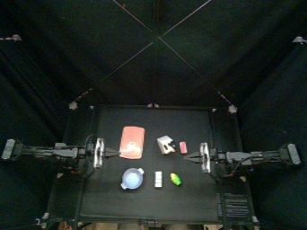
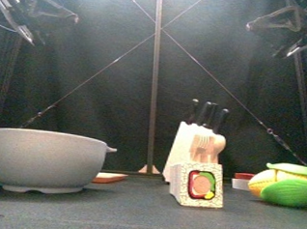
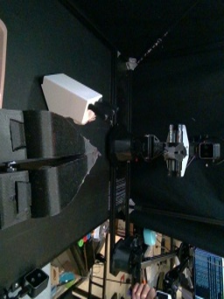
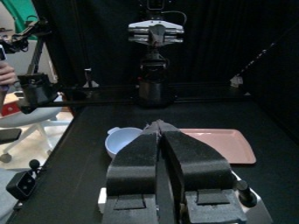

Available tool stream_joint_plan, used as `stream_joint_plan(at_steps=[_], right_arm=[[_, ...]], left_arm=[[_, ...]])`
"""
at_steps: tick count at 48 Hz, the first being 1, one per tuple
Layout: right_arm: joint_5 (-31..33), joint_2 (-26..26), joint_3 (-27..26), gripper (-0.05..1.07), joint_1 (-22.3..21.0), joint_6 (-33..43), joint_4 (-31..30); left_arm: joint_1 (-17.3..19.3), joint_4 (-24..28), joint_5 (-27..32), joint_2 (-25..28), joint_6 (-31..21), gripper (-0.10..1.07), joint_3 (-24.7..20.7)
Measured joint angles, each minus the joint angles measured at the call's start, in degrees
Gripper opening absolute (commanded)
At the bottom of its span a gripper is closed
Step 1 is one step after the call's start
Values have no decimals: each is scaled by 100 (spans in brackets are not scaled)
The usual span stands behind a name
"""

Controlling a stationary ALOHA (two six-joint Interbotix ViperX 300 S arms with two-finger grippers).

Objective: Grab salmon sushi

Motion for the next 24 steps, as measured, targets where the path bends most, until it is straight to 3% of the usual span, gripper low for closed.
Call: stream_joint_plan(at_steps=[7, 24], right_arm=[[0, 185, -114, 3, -18, 185, 272], [431, 905, -870, 5, -193, 1222, 1995]], left_arm=[[-26, 9, -88, 44, 0, -2, 105], [-211, 299, -404, 53, 9, 0, 211]])
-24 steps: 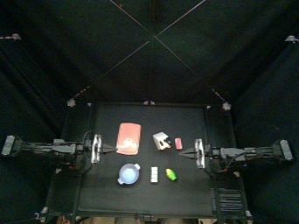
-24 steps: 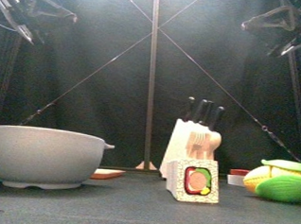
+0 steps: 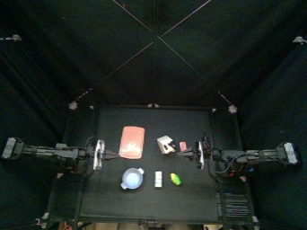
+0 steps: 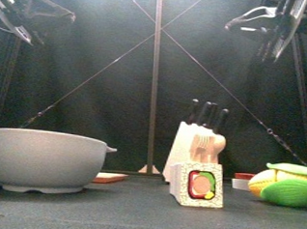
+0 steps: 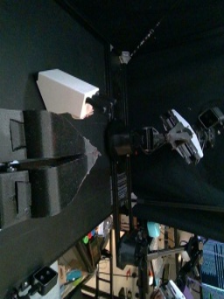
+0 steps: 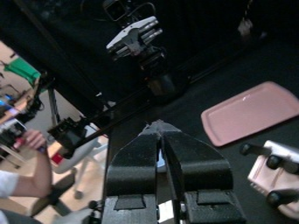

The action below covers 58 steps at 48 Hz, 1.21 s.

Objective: Grab salmon sushi

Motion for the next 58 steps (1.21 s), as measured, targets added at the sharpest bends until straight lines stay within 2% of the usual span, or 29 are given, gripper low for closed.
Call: stream_joint_plan(at_steps=[8, 17, 24, 27, 35, 40, 47, 52, 58], right_arm=[[729, 9, -290, 10, -545, 202, 738], [1846, -79, -571, 10, -1459, 343, 1028], [2812, -35, -729, 10, -2197, 510, 1011], [3489, -35, -791, 10, -2681, 659, 932], [4509, -44, -800, 10, -3349, 1292, 448], [5080, -35, -809, 10, -3507, 1898, -158], [5748, -26, -817, 10, -3489, 2944, -1274], [5880, -35, -721, 10, -3261, 3700, -1978], [5766, 88, -457, 11, -2716, 4438, -2514]], left_arm=[[-35, 26, -176, 0, 0, 0, 44], [-35, 26, -202, 0, 0, 0, 53], [-35, 26, -211, 0, 0, 0, 97], [-44, 18, -211, 0, 0, 0, 97], [-44, 18, -211, 0, 0, 0, 114], [-35, 9, -202, 0, -9, 0, 132], [-18, 18, -202, 0, -9, 0, 132], [-18, 9, -211, 0, -9, 0, 141], [9, 9, -211, 0, -9, 0, 167]])
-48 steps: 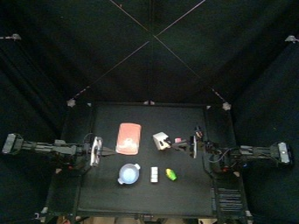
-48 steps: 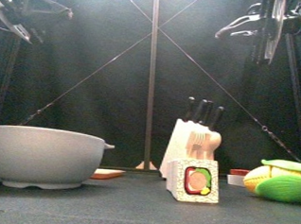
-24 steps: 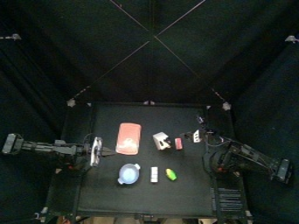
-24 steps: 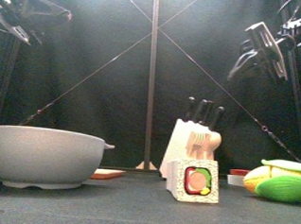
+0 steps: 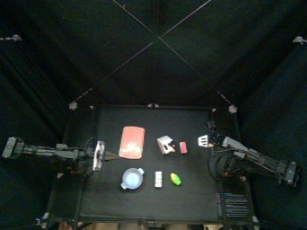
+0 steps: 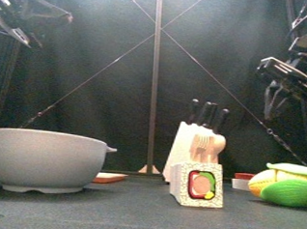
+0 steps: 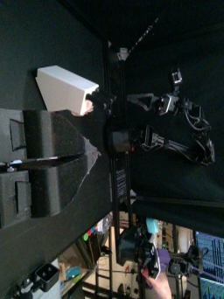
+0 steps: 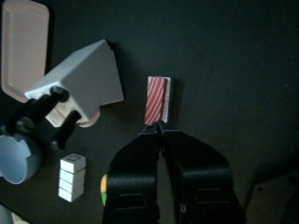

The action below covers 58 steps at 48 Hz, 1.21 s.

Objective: Grab salmon sushi

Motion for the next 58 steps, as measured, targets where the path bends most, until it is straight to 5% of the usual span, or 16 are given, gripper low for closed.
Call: stream_joint_plan(at_steps=[18, 58], right_arm=[[-826, 940, 220, 30, 1169, 1521, -1336], [-1151, 2637, -18, 91, 1160, 1635, -1907]], left_arm=[[114, 0, 0, 0, 0, 0, 44], [185, 0, 0, -9, 0, 0, 88]])
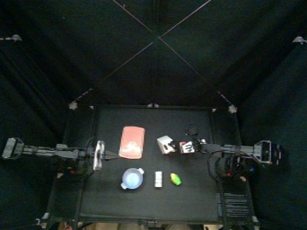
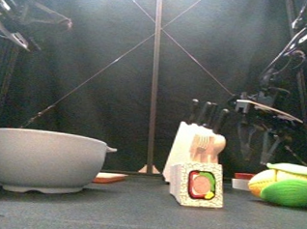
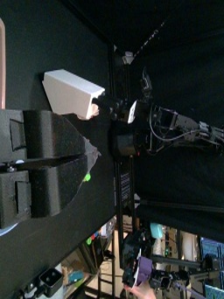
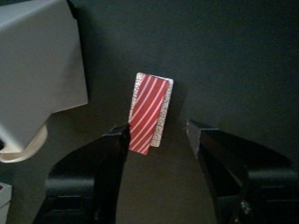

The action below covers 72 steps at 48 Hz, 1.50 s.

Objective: Grab salmon sushi

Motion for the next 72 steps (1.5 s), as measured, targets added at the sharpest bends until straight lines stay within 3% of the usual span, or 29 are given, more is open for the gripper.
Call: stream_joint_plan(at_steps=[46, 72], right_arm=[[-598, 1213, -220, 92, -378, 0, -44], [-615, 1389, -281, 91, -457, 0, -44]], left_arm=[[44, -9, 9, 9, 0, 0, 26], [53, -9, 0, 9, 0, 0, 44]])
